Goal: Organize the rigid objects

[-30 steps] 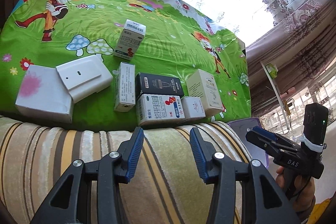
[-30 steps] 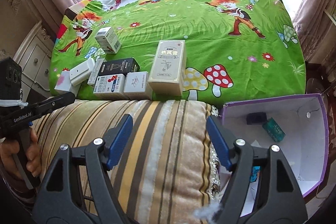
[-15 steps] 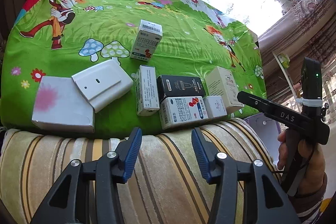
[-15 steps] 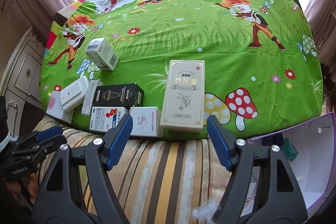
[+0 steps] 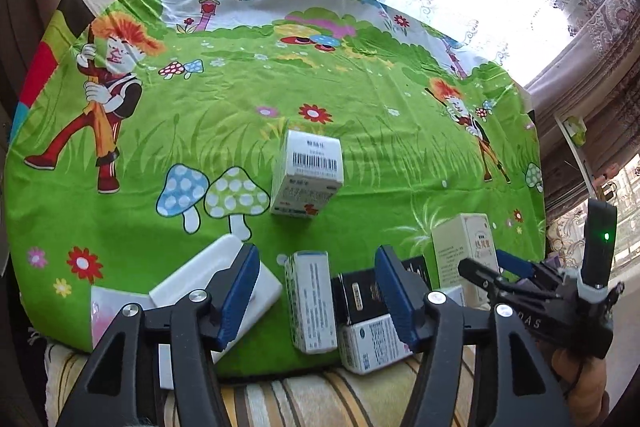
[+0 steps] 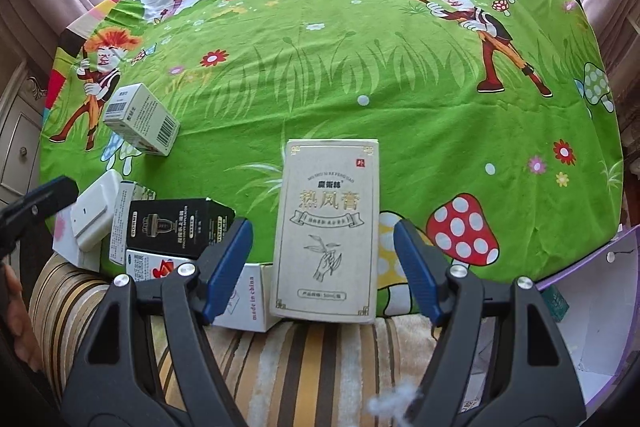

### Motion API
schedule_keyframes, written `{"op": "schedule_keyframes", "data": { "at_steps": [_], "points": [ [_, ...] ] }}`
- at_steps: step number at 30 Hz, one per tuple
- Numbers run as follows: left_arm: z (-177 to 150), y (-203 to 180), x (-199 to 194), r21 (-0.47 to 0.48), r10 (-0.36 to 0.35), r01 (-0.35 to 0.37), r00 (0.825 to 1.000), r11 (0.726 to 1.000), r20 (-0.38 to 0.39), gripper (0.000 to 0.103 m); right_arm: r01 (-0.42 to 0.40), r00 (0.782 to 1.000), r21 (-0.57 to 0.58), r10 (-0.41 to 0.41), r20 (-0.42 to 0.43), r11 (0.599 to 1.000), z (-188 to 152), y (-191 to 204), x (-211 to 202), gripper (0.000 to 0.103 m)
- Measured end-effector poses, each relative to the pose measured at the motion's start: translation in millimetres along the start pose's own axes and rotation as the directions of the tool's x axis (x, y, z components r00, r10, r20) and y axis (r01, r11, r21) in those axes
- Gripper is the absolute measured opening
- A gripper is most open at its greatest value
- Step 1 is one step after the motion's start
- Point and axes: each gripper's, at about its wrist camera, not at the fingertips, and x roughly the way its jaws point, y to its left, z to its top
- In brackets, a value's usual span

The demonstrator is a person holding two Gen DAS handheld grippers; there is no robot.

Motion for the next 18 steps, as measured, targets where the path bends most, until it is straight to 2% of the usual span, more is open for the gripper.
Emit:
{"op": "schedule_keyframes", "data": {
  "at_steps": [2, 6, 12, 13, 14, 16, 17, 18],
  "points": [
    [14.1, -3.6, 7.8, 0.011, 0.004, -0.004, 1.000, 1.000, -0.004, 0.062, 0.000, 1.000, 0.000, 0.000, -0.003, 1.000, 1.3, -0.8, 3.7, 0.076],
    [34.8, -8.8, 24.7, 0.023, 0.068, -0.068, 0.998, 0.997, 0.002, 0.062, 0.011, 1.000, 0.008, -0.011, -0.004, 1.000, 4.4, -5.6, 10.2, 0.076],
    [40.8, -12.8, 49.8, 0.060, 0.152, -0.150, 0.988, 0.987, -0.030, 0.062, 0.014, 1.000, 0.010, -0.014, -0.001, 1.000, 6.7, -10.0, 16.0, 0.076],
    [40.9, -15.1, 52.7, 0.079, 0.170, -0.167, 0.985, 0.983, -0.030, 0.062, 0.016, 1.000, 0.007, -0.016, 0.001, 1.000, 6.9, -9.6, 16.8, 0.074],
    [41.2, -16.6, 55.4, 0.094, 0.186, -0.182, 0.982, 0.979, -0.028, 0.062, 0.016, 1.000, 0.003, -0.016, -0.002, 1.000, 7.2, -9.3, 17.7, 0.067],
    [41.0, -16.4, 60.5, 0.102, 0.197, -0.193, 0.980, 0.976, -0.033, 0.049, 0.012, 1.000, -0.003, -0.012, -0.007, 1.000, 7.0, -8.8, 19.5, 0.055],
    [40.5, -15.6, 63.1, 0.099, 0.198, -0.193, 0.979, 0.976, -0.043, 0.042, 0.012, 1.000, -0.006, -0.012, -0.002, 1.000, 6.6, -8.9, 19.2, 0.055],
    [39.7, -14.7, 63.8, 0.093, 0.195, -0.190, 0.980, 0.977, -0.042, 0.042, 0.011, 1.000, -0.005, -0.011, 0.002, 1.000, 5.8, -9.2, 18.7, 0.055]
  ]
}}
